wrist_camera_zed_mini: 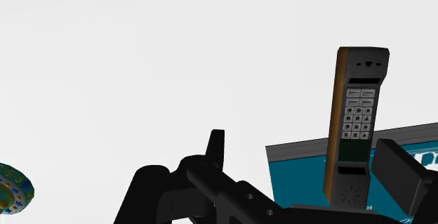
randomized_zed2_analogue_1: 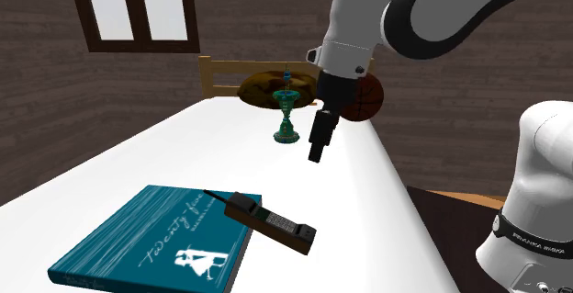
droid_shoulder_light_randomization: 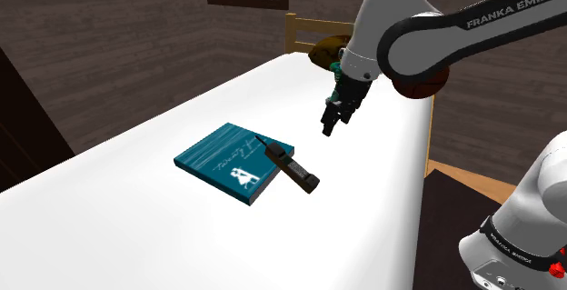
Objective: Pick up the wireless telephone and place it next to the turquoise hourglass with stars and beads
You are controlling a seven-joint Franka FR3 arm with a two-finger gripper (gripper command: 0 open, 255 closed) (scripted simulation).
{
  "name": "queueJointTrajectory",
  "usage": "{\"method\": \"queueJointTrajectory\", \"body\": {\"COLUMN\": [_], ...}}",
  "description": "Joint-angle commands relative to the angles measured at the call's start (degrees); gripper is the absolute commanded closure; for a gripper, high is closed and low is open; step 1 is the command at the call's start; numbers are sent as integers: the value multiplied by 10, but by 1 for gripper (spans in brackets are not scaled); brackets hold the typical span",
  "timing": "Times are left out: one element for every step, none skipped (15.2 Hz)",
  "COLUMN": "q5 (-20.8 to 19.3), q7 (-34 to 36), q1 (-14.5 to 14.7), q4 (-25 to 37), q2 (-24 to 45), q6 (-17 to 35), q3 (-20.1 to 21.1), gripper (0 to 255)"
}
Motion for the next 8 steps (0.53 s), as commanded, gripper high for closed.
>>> {"method": "queueJointTrajectory", "body": {"q5": [-8, -16, -25, -37, -51, -69, -89, -113], "q7": [18, 28, 40, 53, 68, 85, 104, 125], "q1": [0, -1, -3, -6, -9, -12, -15, -17], "q4": [4, 9, 16, 23, 31, 39, 49, 60], "q2": [38, 58, 78, 99, 121, 143, 165, 188], "q6": [47, 67, 86, 105, 123, 140, 156, 171], "q3": [21, 31, 42, 52, 63, 72, 82, 90], "gripper": [0, 0, 0, 0, 0, 0, 0, 0]}}
